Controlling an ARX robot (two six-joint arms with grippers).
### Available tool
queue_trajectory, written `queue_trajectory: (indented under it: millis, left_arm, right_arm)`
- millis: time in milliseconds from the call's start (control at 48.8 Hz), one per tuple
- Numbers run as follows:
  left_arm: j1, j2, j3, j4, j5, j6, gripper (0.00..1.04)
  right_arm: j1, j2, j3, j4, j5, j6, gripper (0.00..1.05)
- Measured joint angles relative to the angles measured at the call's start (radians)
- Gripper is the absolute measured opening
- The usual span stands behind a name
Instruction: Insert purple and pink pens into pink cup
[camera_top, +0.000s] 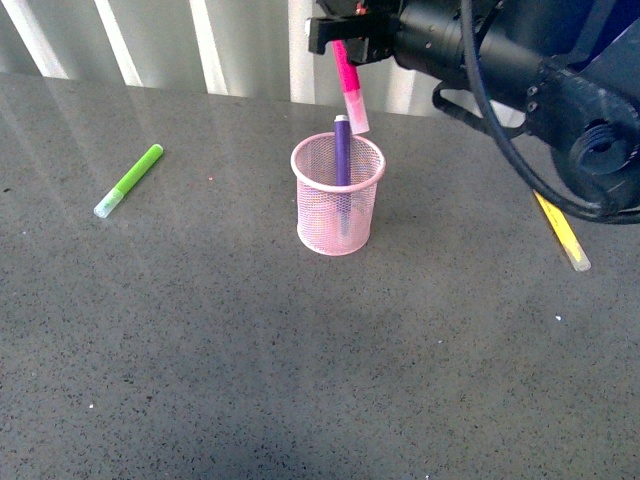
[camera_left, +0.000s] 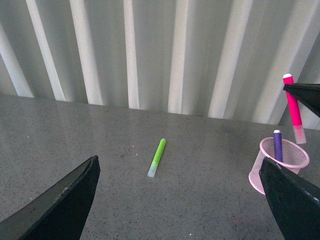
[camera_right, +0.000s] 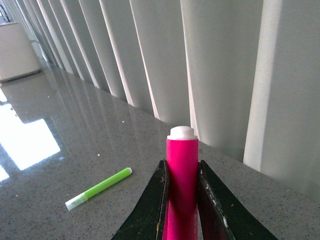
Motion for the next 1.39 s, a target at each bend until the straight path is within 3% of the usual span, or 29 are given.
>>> queue_trajectory:
  millis: [738,963,1168,1229,1393]
  left_arm:
    - [0.000,0.000,0.000,0.000,0.000,0.000,0.98]
    - [0.000,0.000,0.000,0.000,0.000,0.000,0.98]
    - [0.000,0.000,0.000,0.000,0.000,0.000,0.98]
    - [0.000,0.000,0.000,0.000,0.000,0.000,0.98]
    - [0.000,0.000,0.000,0.000,0.000,0.000,0.98]
  right_arm:
    - [0.021,0.144,0.082,-0.005,-0.025,0.015,0.12]
    - [0.019,0.144,0.082,-0.008,-0.037,0.024,0.62]
    - [0.008,0.138,0.074,-0.008,-0.035,0.028,0.94]
    - [0.005,0.128,0.065,-0.006,-0.033,0.033,1.00]
    - [-0.003,0.066,0.031,-0.006,-0.017,0.032,0.98]
